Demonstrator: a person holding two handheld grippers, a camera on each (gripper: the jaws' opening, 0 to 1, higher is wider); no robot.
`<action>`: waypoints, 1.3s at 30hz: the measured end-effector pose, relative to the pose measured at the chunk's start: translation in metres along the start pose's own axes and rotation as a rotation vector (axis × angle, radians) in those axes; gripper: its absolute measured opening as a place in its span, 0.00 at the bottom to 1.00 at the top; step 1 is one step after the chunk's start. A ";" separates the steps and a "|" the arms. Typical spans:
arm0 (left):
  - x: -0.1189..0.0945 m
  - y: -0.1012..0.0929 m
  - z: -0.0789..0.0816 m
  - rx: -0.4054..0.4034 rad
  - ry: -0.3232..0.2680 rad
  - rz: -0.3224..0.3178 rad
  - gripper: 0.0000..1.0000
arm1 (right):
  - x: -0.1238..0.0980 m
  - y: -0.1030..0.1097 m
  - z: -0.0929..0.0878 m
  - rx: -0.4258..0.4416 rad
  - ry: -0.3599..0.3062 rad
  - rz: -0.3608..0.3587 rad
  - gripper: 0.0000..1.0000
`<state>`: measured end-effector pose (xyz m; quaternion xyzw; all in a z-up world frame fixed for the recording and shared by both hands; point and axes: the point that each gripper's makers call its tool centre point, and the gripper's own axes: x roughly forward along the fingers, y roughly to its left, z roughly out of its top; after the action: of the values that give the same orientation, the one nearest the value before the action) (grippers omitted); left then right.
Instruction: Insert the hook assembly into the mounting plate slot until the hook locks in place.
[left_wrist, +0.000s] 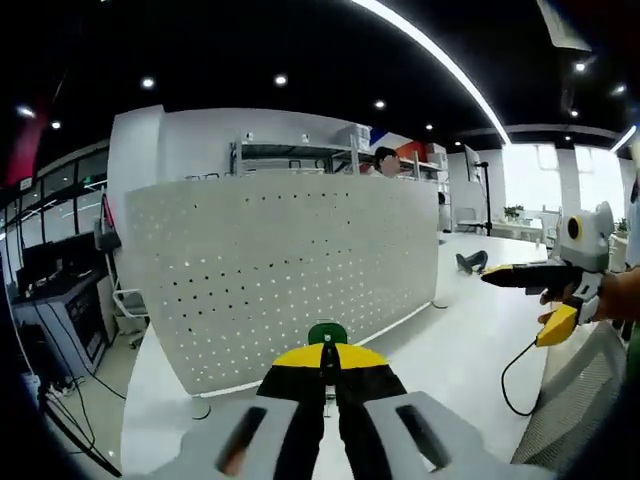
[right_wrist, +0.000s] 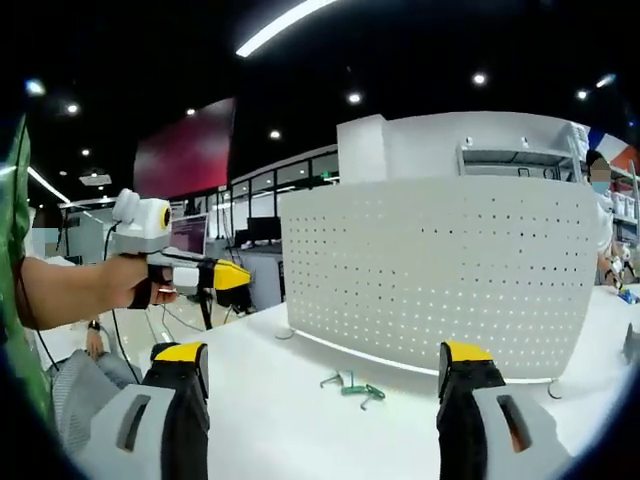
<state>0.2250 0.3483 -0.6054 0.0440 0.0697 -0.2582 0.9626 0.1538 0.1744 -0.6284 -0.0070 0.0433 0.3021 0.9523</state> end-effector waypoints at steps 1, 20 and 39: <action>0.001 0.006 0.005 0.001 -0.009 0.016 0.02 | 0.000 -0.001 0.001 -0.008 -0.005 -0.004 1.00; 0.035 0.116 0.097 -0.049 -0.154 0.322 0.02 | 0.009 -0.007 0.011 -0.020 -0.009 0.007 1.00; 0.082 0.169 0.107 -0.019 -0.140 0.453 0.02 | 0.012 -0.022 0.011 -0.017 -0.008 -0.021 1.00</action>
<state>0.3920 0.4409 -0.5041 0.0313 -0.0066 -0.0371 0.9988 0.1769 0.1635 -0.6186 -0.0141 0.0370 0.2923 0.9555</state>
